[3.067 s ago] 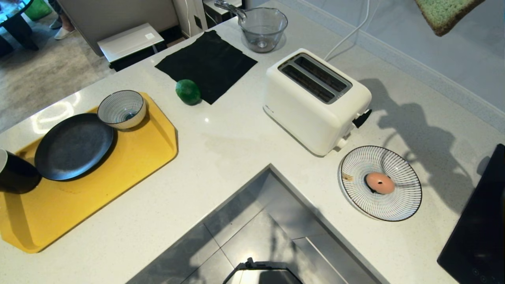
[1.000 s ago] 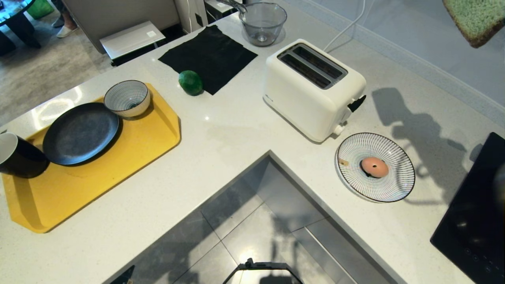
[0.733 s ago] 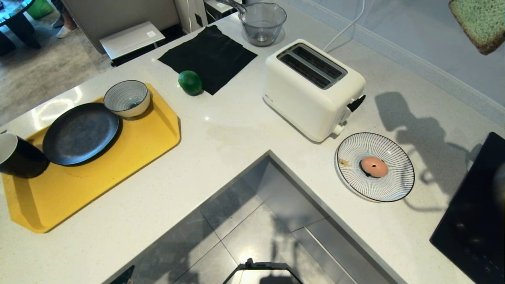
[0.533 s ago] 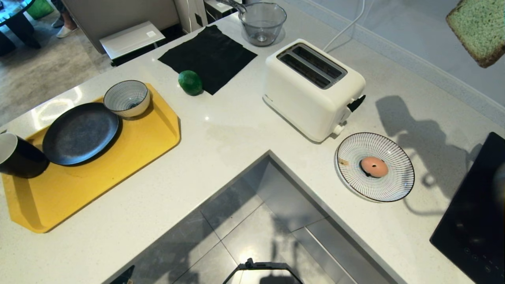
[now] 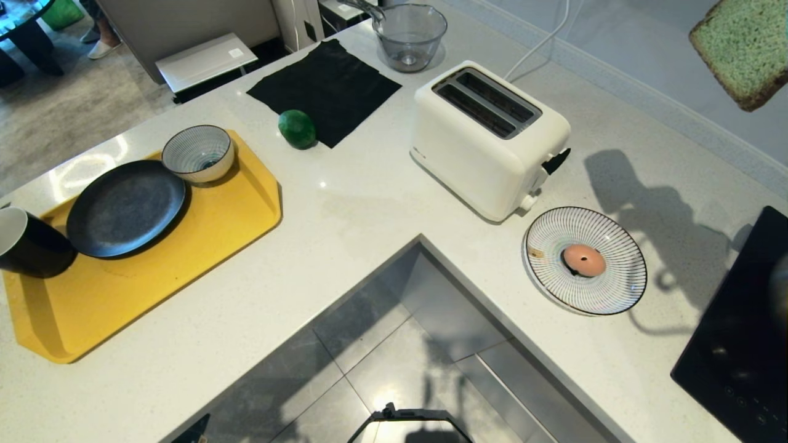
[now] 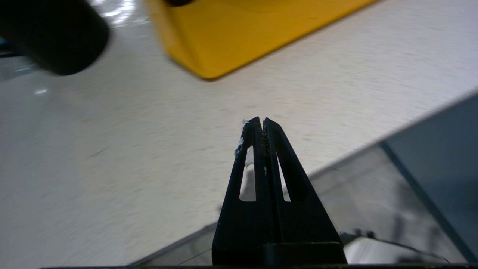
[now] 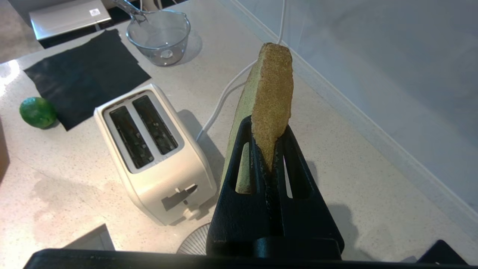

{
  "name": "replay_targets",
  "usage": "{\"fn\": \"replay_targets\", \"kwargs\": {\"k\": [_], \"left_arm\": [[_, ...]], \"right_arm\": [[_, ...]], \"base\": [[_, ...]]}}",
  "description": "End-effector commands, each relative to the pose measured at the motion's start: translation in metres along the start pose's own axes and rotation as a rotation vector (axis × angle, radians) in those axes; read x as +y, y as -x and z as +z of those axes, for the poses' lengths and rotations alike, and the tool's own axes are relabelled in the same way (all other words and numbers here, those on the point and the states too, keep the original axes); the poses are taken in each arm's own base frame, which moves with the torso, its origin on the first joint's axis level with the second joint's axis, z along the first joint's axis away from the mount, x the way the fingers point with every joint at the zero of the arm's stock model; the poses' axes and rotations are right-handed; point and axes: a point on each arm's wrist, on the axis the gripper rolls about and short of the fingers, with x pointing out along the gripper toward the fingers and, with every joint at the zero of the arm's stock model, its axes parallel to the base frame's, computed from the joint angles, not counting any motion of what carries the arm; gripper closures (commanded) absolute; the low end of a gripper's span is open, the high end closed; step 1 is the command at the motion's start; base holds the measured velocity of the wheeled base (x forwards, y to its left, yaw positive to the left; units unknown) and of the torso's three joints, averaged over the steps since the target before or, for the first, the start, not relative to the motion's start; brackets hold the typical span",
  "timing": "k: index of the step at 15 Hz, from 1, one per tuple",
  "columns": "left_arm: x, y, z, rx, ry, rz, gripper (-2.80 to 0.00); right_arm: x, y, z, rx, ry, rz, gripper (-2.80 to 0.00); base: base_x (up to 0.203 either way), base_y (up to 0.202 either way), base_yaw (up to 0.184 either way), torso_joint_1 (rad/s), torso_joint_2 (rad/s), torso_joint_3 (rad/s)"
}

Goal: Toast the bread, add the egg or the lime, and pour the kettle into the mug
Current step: Put the baked bread on a plate

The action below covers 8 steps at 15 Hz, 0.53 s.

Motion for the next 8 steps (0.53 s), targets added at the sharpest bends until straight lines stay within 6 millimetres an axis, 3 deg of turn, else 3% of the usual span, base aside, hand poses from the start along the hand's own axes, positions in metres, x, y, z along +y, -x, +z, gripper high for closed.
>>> {"fn": "replay_targets", "kwargs": {"k": [1,2,4,6,8], "left_arm": [[0.016,0.006,-0.004,-0.01,-0.01,0.825,0.0],[0.021,0.016,-0.003,-0.024,-0.013,1.312,0.0],[0.019,0.033,-0.003,-0.048,-0.017,2.094,0.0],[0.013,0.04,-0.003,-0.063,-0.019,2.532,0.0],[0.01,0.042,-0.003,-0.067,-0.019,2.669,0.0]], "right_arm": [[0.001,-0.005,-0.003,0.011,0.015,-0.003,0.0],[0.001,-0.005,-0.005,0.02,0.019,-0.004,0.0],[0.001,-0.009,-0.005,0.019,0.018,-0.028,0.0],[0.001,-0.009,-0.008,0.031,0.021,-0.035,0.0],[0.001,-0.008,-0.007,0.032,0.021,-0.051,0.0]], "base": [[0.0,0.0,0.0,0.0,0.0,0.0],[0.0,0.0,0.0,0.0,0.0,0.0],[0.0,0.0,0.0,0.0,0.0,0.0],[0.0,0.0,0.0,0.0,0.0,0.0],[0.0,0.0,0.0,0.0,0.0,0.0]]}}
